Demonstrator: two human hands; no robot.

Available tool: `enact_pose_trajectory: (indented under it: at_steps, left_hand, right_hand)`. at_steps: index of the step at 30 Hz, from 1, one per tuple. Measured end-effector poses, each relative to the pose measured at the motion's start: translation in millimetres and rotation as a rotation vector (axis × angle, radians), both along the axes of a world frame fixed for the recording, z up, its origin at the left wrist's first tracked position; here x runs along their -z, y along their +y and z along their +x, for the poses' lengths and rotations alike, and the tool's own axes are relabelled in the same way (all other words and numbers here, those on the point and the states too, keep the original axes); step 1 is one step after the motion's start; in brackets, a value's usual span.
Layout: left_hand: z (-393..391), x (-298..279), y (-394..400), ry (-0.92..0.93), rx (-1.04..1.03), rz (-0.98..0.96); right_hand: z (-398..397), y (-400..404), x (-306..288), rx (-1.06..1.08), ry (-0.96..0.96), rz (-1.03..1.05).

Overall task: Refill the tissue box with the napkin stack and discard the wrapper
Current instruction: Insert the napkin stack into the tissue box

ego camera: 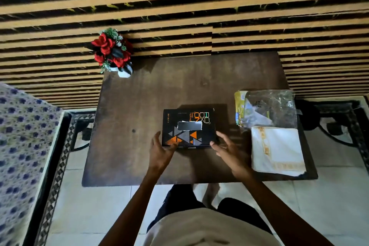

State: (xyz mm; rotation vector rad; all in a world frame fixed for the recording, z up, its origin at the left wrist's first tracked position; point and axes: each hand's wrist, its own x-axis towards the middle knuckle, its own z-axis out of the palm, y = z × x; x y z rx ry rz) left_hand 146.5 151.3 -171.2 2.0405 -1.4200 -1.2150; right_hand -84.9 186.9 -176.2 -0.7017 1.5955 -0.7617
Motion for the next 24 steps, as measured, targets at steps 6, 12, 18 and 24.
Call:
enact_pose_trajectory:
  at_steps: [6,12,18,24]
  left_hand:
    - [-22.0,-3.5,-42.0,-0.471,0.705,-0.314]
    - [-44.8,4.2,-78.9,-0.605,1.024,-0.218]
    - [-32.0,-0.6,-80.3,-0.622,1.072,-0.185]
    - [-25.0,-2.3,-77.0,-0.615,1.054,-0.165]
  right_hand:
    - [-7.0,-27.0,-1.6,0.086,0.084,0.051]
    - [-17.2,-51.7,14.7,0.022,0.159,0.135]
    - [-15.0,-56.9,22.1,0.007,0.130,0.135]
    - [-10.8,-61.6,37.3,-0.021,0.379,0.076]
